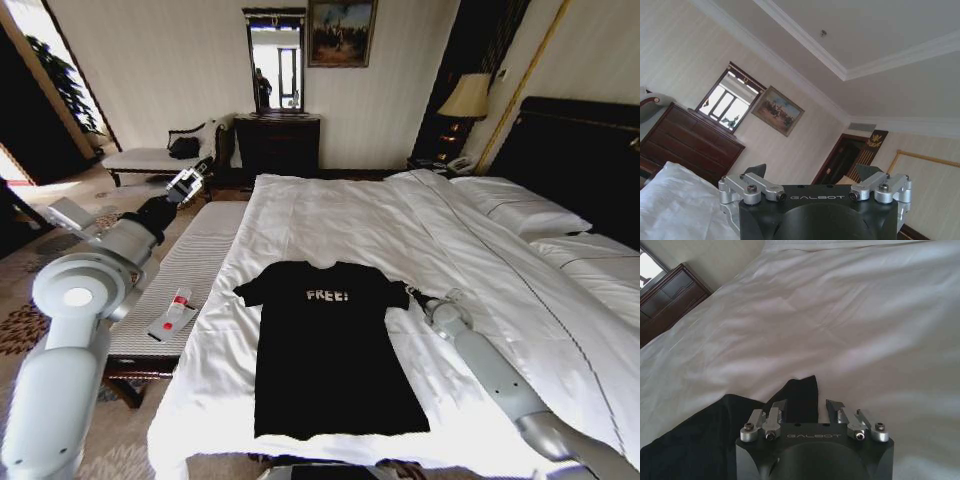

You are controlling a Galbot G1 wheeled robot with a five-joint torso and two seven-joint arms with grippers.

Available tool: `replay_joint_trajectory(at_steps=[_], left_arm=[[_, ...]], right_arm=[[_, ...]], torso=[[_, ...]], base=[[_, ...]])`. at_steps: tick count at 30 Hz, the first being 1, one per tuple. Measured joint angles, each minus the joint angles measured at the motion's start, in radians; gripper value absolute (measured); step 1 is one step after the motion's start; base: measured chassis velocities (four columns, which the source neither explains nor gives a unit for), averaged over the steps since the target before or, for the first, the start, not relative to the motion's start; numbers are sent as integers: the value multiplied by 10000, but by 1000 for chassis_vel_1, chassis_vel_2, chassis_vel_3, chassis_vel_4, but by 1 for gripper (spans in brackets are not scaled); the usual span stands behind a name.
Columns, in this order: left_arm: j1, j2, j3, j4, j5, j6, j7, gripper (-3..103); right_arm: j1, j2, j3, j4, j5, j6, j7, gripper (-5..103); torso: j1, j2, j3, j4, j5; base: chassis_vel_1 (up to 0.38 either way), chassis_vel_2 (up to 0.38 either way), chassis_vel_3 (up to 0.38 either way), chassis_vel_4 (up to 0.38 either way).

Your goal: Fold the clothes on the bed.

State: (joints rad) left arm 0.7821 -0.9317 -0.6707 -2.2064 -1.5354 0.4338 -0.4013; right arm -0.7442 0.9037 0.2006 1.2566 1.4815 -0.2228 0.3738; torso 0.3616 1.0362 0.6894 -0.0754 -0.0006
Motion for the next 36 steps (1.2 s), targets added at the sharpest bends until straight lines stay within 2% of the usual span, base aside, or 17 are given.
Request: replay_joint_trajectory(at_steps=[1,3,4,6,7,9,10,12,13,27,29,36], left_arm=[[-11,-4,22,17,22,3,2,100],[-15,-5,30,23,29,4,3,100],[-24,-11,41,34,41,5,4,100],[-26,-14,43,34,44,7,4,100],[-26,-15,43,35,44,7,4,100],[-25,-15,41,32,44,8,4,100],[-23,-15,32,31,44,8,5,100],[-19,-15,10,30,44,9,6,100],[-16,-17,-5,29,44,9,7,100],[53,-38,-90,-5,59,6,8,100],[66,-23,-177,-20,58,-3,12,100],[137,19,-244,-55,55,-6,12,100]], right_arm=[[0,0,-20,57,2,-6,17,44],[0,-1,-34,91,2,-10,28,44],[-17,-6,-56,171,1,-28,59,33],[-51,-7,-81,212,-39,-53,106,33],[-63,-7,-85,214,-61,-56,118,22],[-85,-8,-86,226,-81,-59,131,22],[-117,-19,-86,258,-86,-62,143,12],[-163,-46,-87,324,-97,-64,152,12],[-190,-70,-95,374,-117,-65,156,3],[-136,-289,-173,1049,-346,213,242,0],[-301,-365,-359,1827,-375,358,452,0],[-241,-264,-851,2504,-402,366,744,0]], torso=[[0,0,0,-1,1],[0,0,0,-1,1],[1,0,0,-1,0],[1,-1,0,-1,1],[1,0,1,-1,1],[1,0,0,-1,0],[0,0,0,-2,1],[0,0,0,-2,1],[0,0,0,-2,0],[0,0,0,-1,0],[0,0,0,-2,0],[0,0,0,-1,-1]], base=[[0,0,0,0],[0,0,0,0],[0,0,0,0],[0,0,0,0],[0,0,0,0],[0,0,0,0],[0,0,0,0],[0,0,0,0],[0,0,0,0],[0,0,0,0],[0,0,0,0],[0,0,0,0]])
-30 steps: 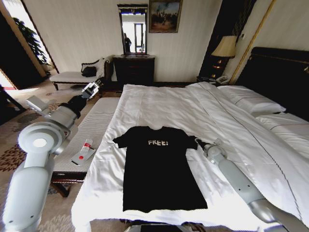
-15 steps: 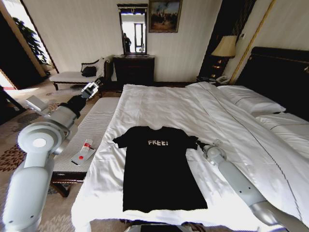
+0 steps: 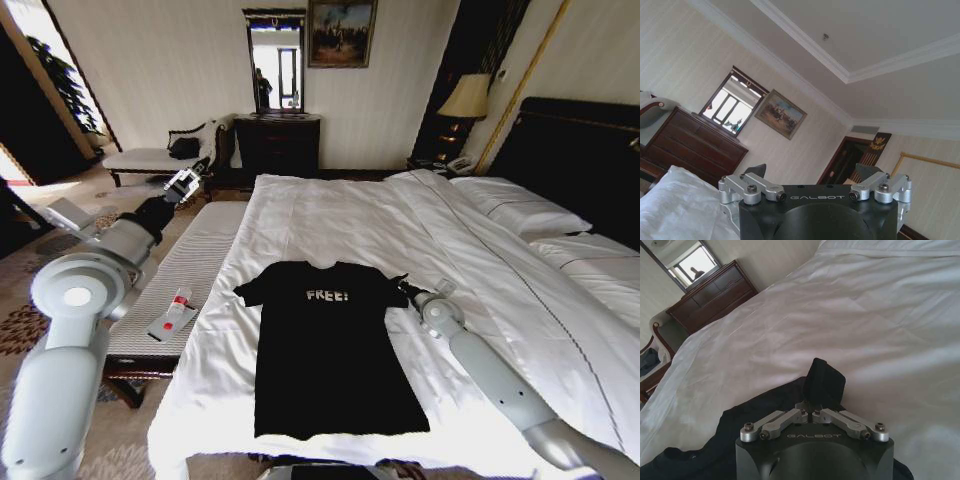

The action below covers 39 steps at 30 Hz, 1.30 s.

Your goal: Fold the clothes on the bed.

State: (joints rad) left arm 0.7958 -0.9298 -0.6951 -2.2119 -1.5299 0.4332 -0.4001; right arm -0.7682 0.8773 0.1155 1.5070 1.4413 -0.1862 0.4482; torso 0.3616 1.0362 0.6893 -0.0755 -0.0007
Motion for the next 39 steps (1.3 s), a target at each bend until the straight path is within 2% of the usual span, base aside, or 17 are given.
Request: replay_joint_trajectory(at_steps=[6,12,32,37,38,39], left_arm=[[66,46,-23,-28,0,-2,0,100],[98,107,-94,-83,-6,-4,-1,100],[225,197,-173,-168,-36,-3,-16,100],[274,138,-122,-126,-22,-1,-40,100],[300,117,-87,-103,2,0,-44,100],[330,95,-52,-78,38,1,-46,100]], right_arm=[[348,211,-535,-74,-127,21,-8,0],[532,350,-1123,-141,-428,338,-233,0],[1066,981,-2229,-703,-898,529,-418,0],[1149,1090,-2340,-910,-1423,667,-309,0],[1156,1092,-2313,-953,-1511,712,-308,5],[1156,1086,-2243,-966,-1545,732,-309,5]], torso=[[0,0,0,1,0],[0,0,0,-1,2],[0,-1,0,-1,1],[0,0,0,1,1],[1,0,1,0,1],[1,-1,1,0,3]], base=[[0,0,0,0],[0,0,0,0],[0,0,0,0],[0,0,0,0],[0,0,0,0],[0,0,0,0]])
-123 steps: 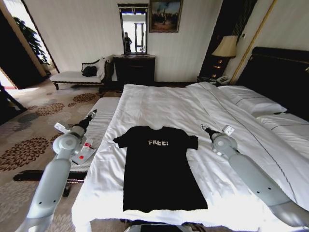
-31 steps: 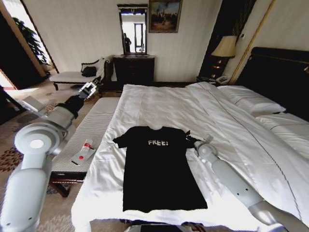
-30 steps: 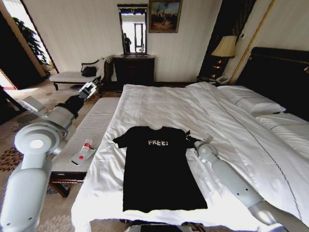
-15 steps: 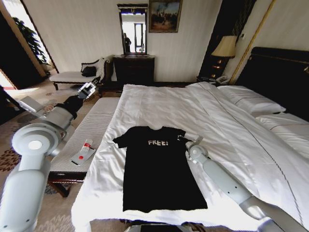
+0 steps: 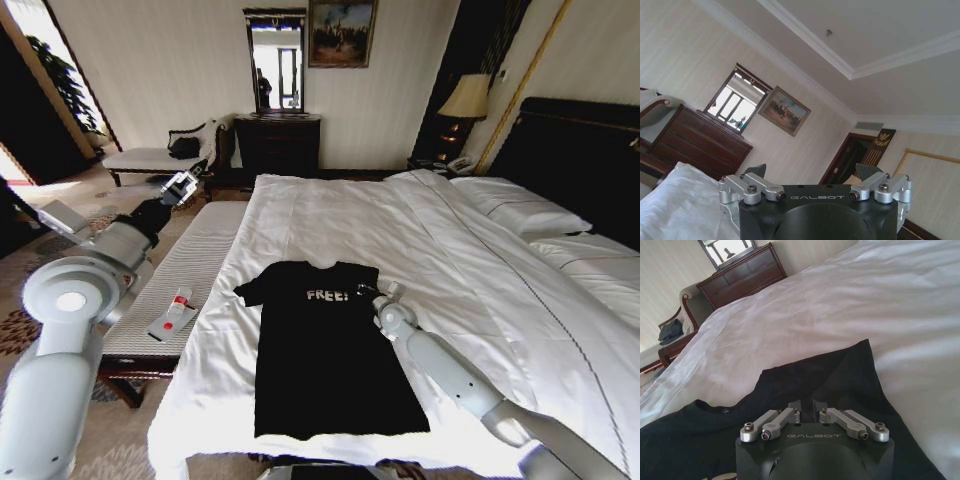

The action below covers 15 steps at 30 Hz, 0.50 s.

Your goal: Fold the clothes on the bed.

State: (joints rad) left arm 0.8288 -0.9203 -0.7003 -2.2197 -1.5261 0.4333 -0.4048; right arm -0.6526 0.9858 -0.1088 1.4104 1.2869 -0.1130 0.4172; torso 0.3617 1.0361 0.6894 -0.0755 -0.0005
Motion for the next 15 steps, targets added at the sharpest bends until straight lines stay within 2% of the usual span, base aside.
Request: replay_joint_trajectory(at_steps=[1,3,4,6,7,9,10,11,12,15], left_arm=[[34,-23,39,36,45,2,-1,100],[60,-38,74,76,92,2,-2,100],[86,-60,126,139,157,3,-2,100],[97,-98,219,274,239,4,-2,100],[96,-142,302,432,285,5,-2,100],[93,-200,411,656,338,23,-17,100],[84,-256,542,910,408,101,-81,100],[84,-323,712,1206,490,211,-128,100],[107,-427,927,1578,572,308,-155,100],[192,-614,1216,2229,594,480,-203,100]], right_arm=[[-5,-34,110,9,-9,14,-13,16],[-24,-83,221,51,-9,24,-26,16],[-72,-169,396,196,10,34,-41,27],[-169,-347,674,595,93,85,-25,27],[-254,-501,907,1040,195,159,36,37],[-324,-633,1109,1444,302,213,121,37],[-374,-754,1287,1742,376,260,219,48],[-410,-864,1464,1962,404,323,300,48],[-424,-980,1668,2100,382,411,386,60],[-387,-1082,1998,2121,231,526,488,60]], torso=[[0,0,0,0,0],[0,0,0,0,0],[0,0,0,-1,0],[0,0,0,-3,2],[0,0,0,-1,1],[-1,0,-1,-1,1],[-1,1,-2,0,0],[-1,0,-2,1,1],[-2,1,-2,-2,-2],[-2,1,-1,-5,-4]], base=[[0,0,0,0],[0,0,0,0],[0,0,0,0],[0,0,0,0],[0,0,0,0],[0,0,0,0],[0,0,0,0],[0,0,0,0],[0,0,0,0],[0,0,0,0]])
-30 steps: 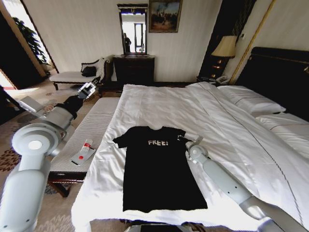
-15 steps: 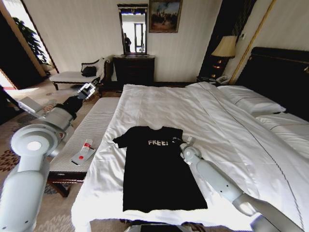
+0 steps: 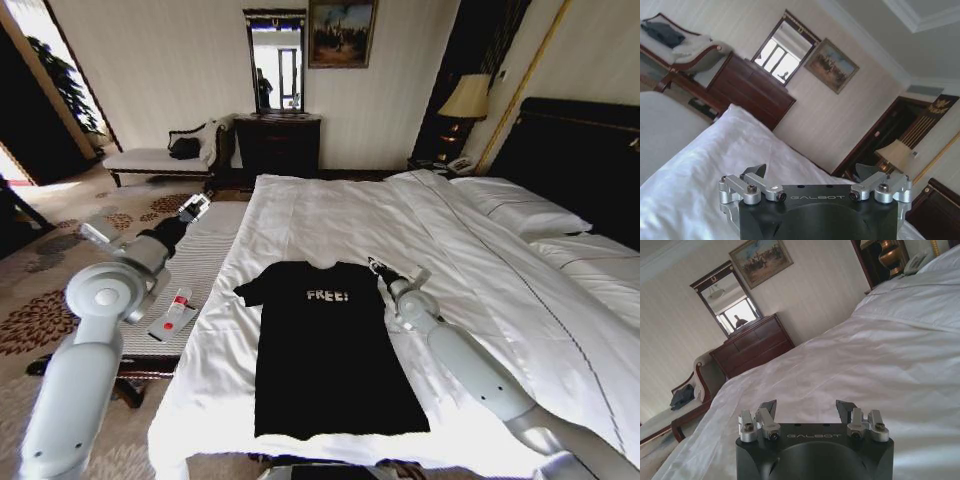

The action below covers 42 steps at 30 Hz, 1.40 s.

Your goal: Fold the clothes on the bed.

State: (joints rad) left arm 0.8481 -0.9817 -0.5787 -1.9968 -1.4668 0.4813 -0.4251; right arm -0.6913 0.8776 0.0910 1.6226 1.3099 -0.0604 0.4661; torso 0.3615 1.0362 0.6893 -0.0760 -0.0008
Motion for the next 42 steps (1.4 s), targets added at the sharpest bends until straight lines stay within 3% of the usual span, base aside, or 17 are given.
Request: replay_joint_trajectory(at_steps=[1,4,5,6,7,9,10,11,19,25,36,38,42], left_arm=[[35,-111,141,479,-85,59,-33,100],[55,-269,275,1112,-348,91,-65,100],[53,-458,365,1847,-879,133,-120,100],[34,-583,406,2289,-1332,224,-156,100],[21,-711,427,2687,-1806,374,-182,100],[20,-758,433,2831,-1978,444,-184,100],[46,-920,457,3330,-2414,749,-175,100],[112,-1014,488,3658,-2506,935,-113,100],[524,-1240,584,4632,-2031,1200,428,100],[467,-1440,558,5153,-1269,827,937,100],[-31,-1708,595,6422,-772,483,1418,102],[-78,-1712,601,6596,-683,442,1599,100],[-234,-1795,612,6998,-455,305,1984,85]], right_arm=[[60,-10,176,-63,-174,65,48,70],[129,-10,369,-163,-447,162,75,70],[167,-13,567,-209,-767,223,86,81],[155,-32,689,-193,-923,246,86,81],[105,-88,855,-146,-1118,272,86,91],[87,-107,900,-134,-1170,282,87,91],[-14,-221,1121,-57,-1367,338,105,99],[-99,-311,1290,13,-1420,356,154,99],[-549,-726,1932,411,-1238,347,368,100],[-537,-775,1913,428,-997,275,480,100],[-195,-741,1511,136,-705,229,515,100],[-174,-732,1478,119,-698,226,513,100],[-158,-710,1403,68,-668,220,504,100]], torso=[[0,0,0,2,6],[0,0,0,5,5],[1,-1,2,4,3],[2,-1,2,7,6],[2,-1,3,8,3],[2,-1,2,8,1],[1,-1,2,5,2],[1,-1,1,3,5],[0,-2,1,5,3],[0,-1,1,6,4],[1,-1,1,5,3],[1,-2,1,2,3],[0,-1,1,7,4]], base=[[0,0,0,0],[0,0,0,0],[0,0,0,0],[0,0,0,0],[0,0,0,0],[0,0,0,0],[0,0,0,0],[0,0,0,0],[0,0,0,0],[0,0,0,0],[0,0,0,0],[0,0,0,0],[0,0,0,0]])
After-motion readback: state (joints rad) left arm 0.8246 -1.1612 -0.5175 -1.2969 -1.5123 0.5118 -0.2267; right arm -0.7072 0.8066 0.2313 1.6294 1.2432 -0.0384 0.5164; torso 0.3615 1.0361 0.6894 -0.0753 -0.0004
